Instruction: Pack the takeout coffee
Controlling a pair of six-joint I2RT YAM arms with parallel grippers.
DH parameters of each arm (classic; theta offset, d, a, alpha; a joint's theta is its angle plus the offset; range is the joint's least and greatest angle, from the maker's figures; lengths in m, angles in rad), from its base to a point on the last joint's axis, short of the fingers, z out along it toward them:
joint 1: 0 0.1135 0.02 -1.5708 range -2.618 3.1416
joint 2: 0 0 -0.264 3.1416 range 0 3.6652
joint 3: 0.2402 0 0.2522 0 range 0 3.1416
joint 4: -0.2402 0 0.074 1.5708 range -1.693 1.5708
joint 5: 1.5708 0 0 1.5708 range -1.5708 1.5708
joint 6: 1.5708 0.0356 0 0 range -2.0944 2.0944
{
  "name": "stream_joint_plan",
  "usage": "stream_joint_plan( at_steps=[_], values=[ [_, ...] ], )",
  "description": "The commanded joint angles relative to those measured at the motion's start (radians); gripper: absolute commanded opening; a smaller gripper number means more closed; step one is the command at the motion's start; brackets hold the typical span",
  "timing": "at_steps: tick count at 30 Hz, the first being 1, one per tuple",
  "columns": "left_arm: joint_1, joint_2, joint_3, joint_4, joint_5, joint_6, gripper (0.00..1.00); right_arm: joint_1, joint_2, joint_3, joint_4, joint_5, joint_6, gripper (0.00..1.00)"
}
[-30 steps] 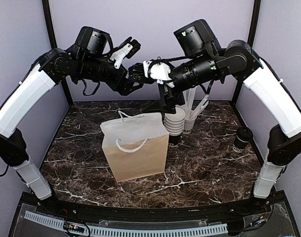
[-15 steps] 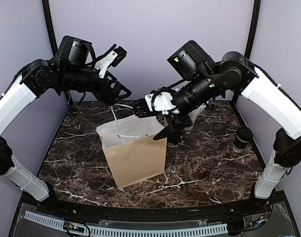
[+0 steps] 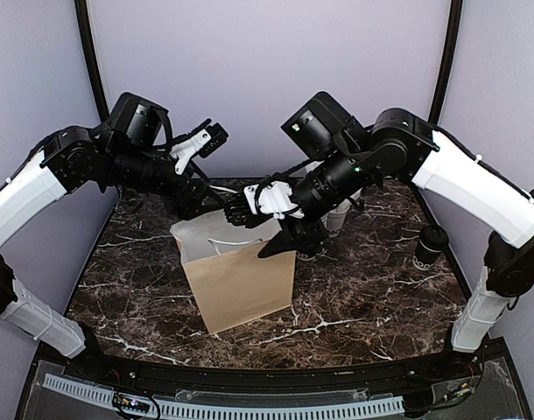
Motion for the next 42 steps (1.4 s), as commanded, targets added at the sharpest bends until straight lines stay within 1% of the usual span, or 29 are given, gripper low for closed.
stream_joint_plan(
  at_steps=[1, 2, 3, 4, 5, 6, 7, 9, 14, 18, 21, 26, 30, 42],
  values=[
    [-0.003, 0.001, -0.03, -0.007, 0.001, 0.044, 0.66, 0.004, -0.003, 0.013, 0.08, -0.036, 0.05, 0.47],
    [-0.002, 0.011, -0.026, -0.003, 0.002, 0.051, 0.55, 0.004, -0.003, 0.009, 0.089, -0.035, 0.057, 0.39],
    [-0.002, 0.028, -0.009, -0.005, 0.004, 0.055, 0.38, 0.004, -0.003, 0.004, 0.099, -0.037, 0.063, 0.3],
    [-0.002, 0.036, 0.003, -0.012, 0.001, 0.059, 0.29, 0.005, -0.003, 0.003, 0.107, -0.041, 0.068, 0.17],
    [-0.001, 0.057, 0.032, -0.018, -0.004, 0.06, 0.17, 0.004, -0.004, 0.005, 0.117, -0.041, 0.074, 0.03],
    [-0.001, 0.066, 0.047, -0.027, -0.013, 0.062, 0.14, 0.004, -0.002, 0.013, 0.126, -0.039, 0.077, 0.0],
    [-0.001, 0.081, 0.079, -0.033, -0.017, 0.066, 0.07, 0.003, 0.001, 0.029, 0.13, -0.034, 0.077, 0.0],
    [-0.001, 0.092, 0.127, -0.042, -0.029, 0.068, 0.0, 0.001, 0.008, 0.084, 0.139, -0.021, 0.082, 0.0],
    [-0.002, 0.098, 0.25, -0.041, -0.095, 0.077, 0.0, 0.0, 0.044, 0.258, 0.16, 0.023, 0.084, 0.0],
    [-0.001, 0.123, 0.393, -0.061, -0.13, 0.09, 0.0, -0.001, 0.068, 0.349, 0.163, 0.035, 0.079, 0.0],
    [-0.002, 0.148, 0.452, -0.059, -0.147, 0.102, 0.0, -0.003, 0.077, 0.391, 0.163, 0.045, 0.075, 0.0],
    [-0.001, 0.191, 0.55, -0.07, -0.153, 0.12, 0.0, -0.006, 0.076, 0.394, 0.176, 0.066, 0.066, 0.0],
    [0.0, 0.207, 0.58, -0.079, -0.164, 0.13, 0.0, -0.006, 0.066, 0.383, 0.183, 0.079, 0.068, 0.0],
    [-0.001, 0.214, 0.563, -0.096, -0.156, 0.109, 0.0, -0.006, 0.061, 0.374, 0.186, 0.083, 0.071, 0.0]
  ],
)
